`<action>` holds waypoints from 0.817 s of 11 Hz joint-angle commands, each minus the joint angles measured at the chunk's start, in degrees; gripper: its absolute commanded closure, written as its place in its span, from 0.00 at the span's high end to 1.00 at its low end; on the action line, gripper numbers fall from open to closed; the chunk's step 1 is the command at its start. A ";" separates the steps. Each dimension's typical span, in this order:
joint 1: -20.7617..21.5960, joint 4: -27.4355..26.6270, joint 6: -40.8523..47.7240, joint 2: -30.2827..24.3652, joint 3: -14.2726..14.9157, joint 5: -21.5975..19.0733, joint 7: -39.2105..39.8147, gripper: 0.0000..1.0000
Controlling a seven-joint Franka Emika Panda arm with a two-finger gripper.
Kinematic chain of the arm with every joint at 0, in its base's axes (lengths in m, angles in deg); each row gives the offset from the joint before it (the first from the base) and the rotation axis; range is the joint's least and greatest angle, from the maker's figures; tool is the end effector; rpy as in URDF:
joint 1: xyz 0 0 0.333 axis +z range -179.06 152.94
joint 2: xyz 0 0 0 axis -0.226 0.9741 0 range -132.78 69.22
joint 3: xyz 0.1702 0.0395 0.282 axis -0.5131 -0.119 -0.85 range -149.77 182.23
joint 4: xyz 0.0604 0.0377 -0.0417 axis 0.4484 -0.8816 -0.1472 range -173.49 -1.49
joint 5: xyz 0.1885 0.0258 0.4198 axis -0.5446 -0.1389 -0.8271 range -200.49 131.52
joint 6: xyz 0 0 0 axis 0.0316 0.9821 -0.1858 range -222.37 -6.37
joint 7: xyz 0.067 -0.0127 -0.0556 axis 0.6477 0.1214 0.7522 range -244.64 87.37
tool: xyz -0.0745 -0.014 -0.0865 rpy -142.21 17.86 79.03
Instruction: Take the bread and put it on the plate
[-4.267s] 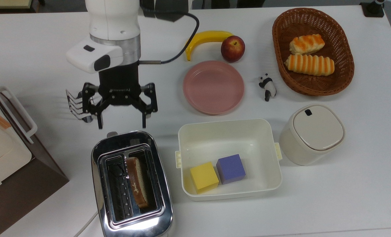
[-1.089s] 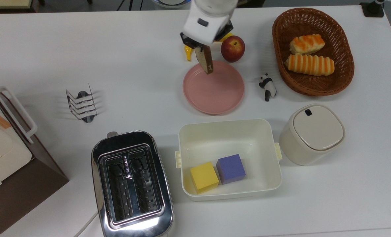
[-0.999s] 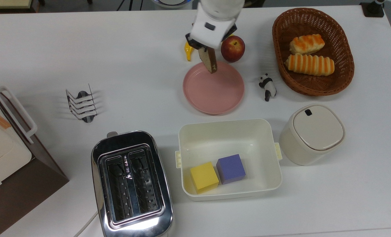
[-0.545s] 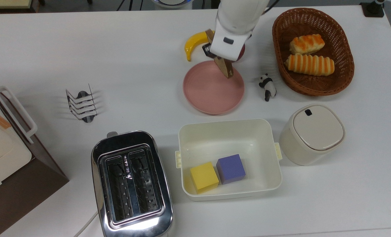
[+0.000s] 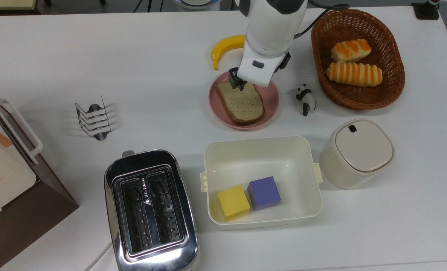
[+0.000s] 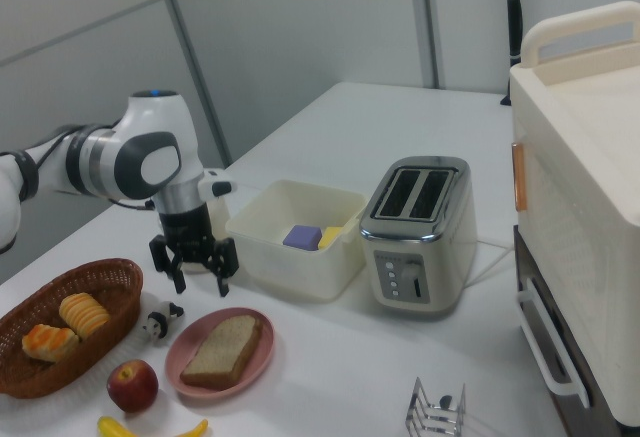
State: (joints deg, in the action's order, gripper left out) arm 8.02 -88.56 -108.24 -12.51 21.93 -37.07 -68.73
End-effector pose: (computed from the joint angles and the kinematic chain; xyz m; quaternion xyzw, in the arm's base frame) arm 0.6806 0.1985 0.4117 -0.9735 -0.2136 0.0818 0.0013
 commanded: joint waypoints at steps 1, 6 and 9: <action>-2.88 3.18 3.82 -2.73 0.97 -0.41 0.91 1.00; -4.73 3.18 7.97 -9.41 6.23 7.67 -7.87 1.00; -4.73 2.92 11.12 -13.37 9.93 7.68 -8.23 1.00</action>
State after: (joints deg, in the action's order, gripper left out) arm 2.50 -83.99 -100.27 -21.84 29.93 -30.13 -74.67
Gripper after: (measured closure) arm 0.000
